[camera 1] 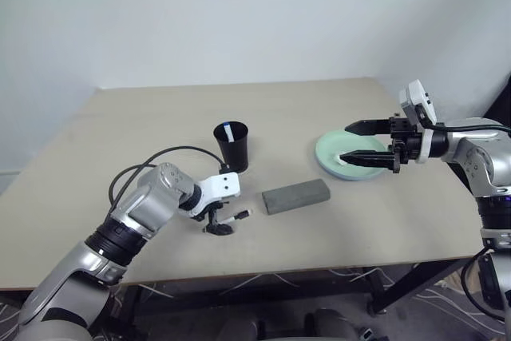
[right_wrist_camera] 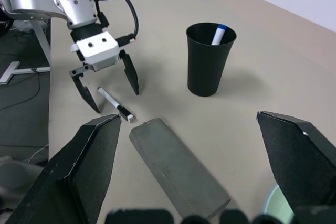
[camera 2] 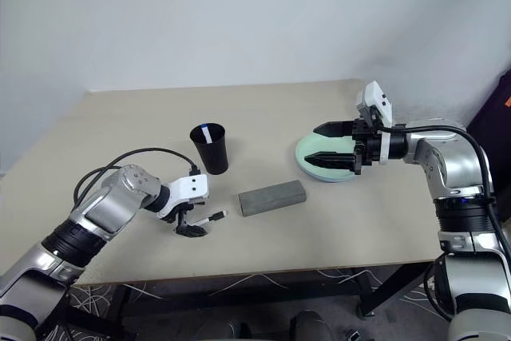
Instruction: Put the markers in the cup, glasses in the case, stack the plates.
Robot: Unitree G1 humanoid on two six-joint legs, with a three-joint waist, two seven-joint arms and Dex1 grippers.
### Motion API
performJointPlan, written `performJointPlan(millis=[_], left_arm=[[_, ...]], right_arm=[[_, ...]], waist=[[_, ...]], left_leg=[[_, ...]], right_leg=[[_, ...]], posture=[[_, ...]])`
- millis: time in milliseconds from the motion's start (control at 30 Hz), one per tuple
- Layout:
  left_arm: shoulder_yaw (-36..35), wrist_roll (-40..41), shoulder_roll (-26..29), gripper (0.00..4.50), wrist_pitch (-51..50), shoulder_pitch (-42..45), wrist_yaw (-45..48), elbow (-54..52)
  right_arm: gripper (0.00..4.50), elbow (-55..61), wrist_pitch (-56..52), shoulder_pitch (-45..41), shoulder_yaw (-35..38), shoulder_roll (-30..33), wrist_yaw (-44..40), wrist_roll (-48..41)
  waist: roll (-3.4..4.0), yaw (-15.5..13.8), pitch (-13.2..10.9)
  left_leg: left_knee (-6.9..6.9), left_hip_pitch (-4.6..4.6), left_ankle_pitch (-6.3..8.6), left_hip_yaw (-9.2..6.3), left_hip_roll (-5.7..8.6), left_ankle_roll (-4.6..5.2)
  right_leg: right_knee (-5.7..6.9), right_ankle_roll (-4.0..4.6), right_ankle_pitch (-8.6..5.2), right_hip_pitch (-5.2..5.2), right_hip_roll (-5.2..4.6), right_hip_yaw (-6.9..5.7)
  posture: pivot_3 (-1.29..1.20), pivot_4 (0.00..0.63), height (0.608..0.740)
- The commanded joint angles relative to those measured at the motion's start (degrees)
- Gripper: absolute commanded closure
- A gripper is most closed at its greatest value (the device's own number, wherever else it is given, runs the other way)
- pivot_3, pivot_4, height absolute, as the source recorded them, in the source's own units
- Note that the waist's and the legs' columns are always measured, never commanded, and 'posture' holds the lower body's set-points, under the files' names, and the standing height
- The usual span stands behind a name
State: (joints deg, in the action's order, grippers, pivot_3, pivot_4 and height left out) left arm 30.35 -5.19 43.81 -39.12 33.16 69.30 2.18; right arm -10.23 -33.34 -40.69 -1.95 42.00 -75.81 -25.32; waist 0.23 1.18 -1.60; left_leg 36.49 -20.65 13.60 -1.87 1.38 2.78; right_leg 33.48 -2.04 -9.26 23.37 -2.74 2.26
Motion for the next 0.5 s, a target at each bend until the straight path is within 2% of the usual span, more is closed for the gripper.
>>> performJointPlan(millis=[33,67,433,500], left_arm=[[-0.73,-0.43,-0.26,0.39,-0.19,1.04,-0.25,0.29],[-0.65,-0.51,-0.34,0.59,-0.05,1.09,-0.24,0.58],[1.05,-2.02,0.12,4.31,2.65,0.86,0.76,3.09],[1.22,-2.15,0.39,4.46,3.2,0.64,1.49,3.09]], right_arm=[[0.0,1.87,0.37,-0.87,0.9,0.14,0.14,-0.75],[0.0,1.85,0.4,-0.88,0.91,0.15,0.11,-0.74],[0.0,2.1,0.54,-0.78,1.04,0.15,0.02,-0.79],[0.0,2.05,0.61,-0.82,1.03,0.1,0.04,-0.77]], waist=[[0.0,-0.01,0.0],[0.0,-0.02,0.0],[0.0,0.0,0.0],[0.0,0.0,0.0]], left_leg=[[0.0,0.0,0.0,0.0,0.0,0.0],[0.0,0.01,0.0,0.0,0.0,0.0],[0.01,0.06,-0.01,-0.01,0.0,0.01],[0.01,0.08,-0.01,-0.01,0.0,0.01]], right_leg=[[0.0,0.0,0.0,0.0,0.0,0.0],[0.0,0.0,0.0,-0.01,0.0,-0.01],[0.05,0.01,0.0,-0.03,0.0,-0.01],[0.05,0.0,0.0,-0.03,0.01,-0.01]], posture=[[0.0,0.0,0.732],[0.0,0.0,0.732],[0.0,0.0,0.732],[0.0,0.0,0.732]])
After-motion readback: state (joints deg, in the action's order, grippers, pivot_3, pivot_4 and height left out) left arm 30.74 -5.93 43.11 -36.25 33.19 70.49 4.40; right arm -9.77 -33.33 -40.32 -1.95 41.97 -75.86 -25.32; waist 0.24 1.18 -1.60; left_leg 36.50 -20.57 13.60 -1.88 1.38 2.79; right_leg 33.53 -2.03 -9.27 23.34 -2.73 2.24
